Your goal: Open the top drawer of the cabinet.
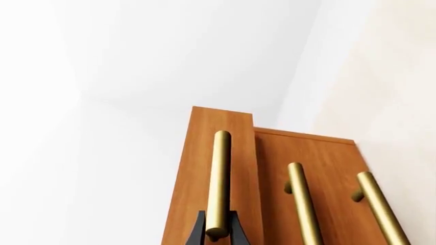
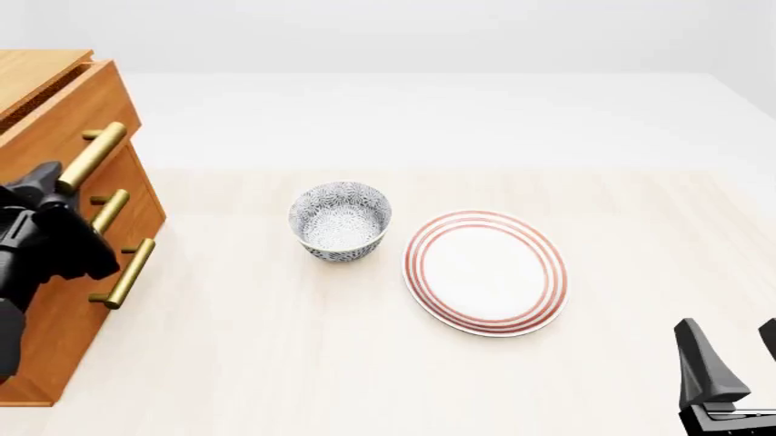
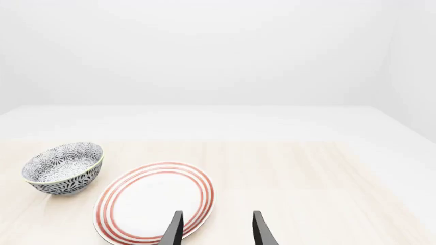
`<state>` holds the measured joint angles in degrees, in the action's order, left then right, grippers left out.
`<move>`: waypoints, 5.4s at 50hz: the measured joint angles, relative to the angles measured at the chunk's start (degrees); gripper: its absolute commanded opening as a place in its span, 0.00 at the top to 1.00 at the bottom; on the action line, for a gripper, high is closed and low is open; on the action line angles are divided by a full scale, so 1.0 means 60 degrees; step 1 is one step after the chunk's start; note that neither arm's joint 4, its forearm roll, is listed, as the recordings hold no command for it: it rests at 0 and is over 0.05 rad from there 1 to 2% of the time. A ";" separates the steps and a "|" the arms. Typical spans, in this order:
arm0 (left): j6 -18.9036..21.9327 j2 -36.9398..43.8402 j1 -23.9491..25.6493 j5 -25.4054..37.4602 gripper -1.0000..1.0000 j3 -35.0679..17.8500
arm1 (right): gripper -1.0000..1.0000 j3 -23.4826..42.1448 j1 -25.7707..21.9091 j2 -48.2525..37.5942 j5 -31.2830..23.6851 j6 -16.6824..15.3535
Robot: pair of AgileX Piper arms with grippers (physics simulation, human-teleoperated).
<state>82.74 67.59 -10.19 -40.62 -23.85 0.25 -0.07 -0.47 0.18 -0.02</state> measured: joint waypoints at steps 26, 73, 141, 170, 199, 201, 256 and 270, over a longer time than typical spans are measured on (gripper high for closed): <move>0.0181 0.0129 0.0726 -0.0178 1.00 -0.0031 | 0.00 0.0000 0.0001 0.0000 0.0000 0.0000; 0.0298 -0.0342 0.1667 0.0723 1.00 -0.0148 | 0.00 0.0000 0.0000 0.0000 0.0000 0.0000; 0.0272 -0.2209 0.2690 0.1110 0.00 0.0703 | 0.00 0.0000 0.0000 0.0001 0.0000 0.0000; -0.0976 -0.3725 0.3572 0.3291 0.00 0.0170 | 0.00 0.0000 0.0000 0.0000 0.0000 0.0000; -0.5816 -0.4431 0.4117 0.7616 0.00 -0.2417 | 0.00 0.0000 0.0000 0.0000 0.0000 0.0000; -0.6177 -0.4430 0.4107 0.7927 0.00 -0.2641 | 0.00 0.0000 0.0000 0.0000 0.0000 0.0000; -1.3159 -0.2440 0.2953 1.3830 0.00 -0.7381 | 0.00 0.0000 0.0000 0.0000 0.0000 -0.0001; -1.4075 -0.1891 0.2480 1.4608 0.00 -0.7905 | 0.00 0.0000 0.0000 0.0000 0.0000 -0.0001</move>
<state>-1.71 56.25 4.69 47.03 -71.28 0.25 -0.07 -0.47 0.18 -0.02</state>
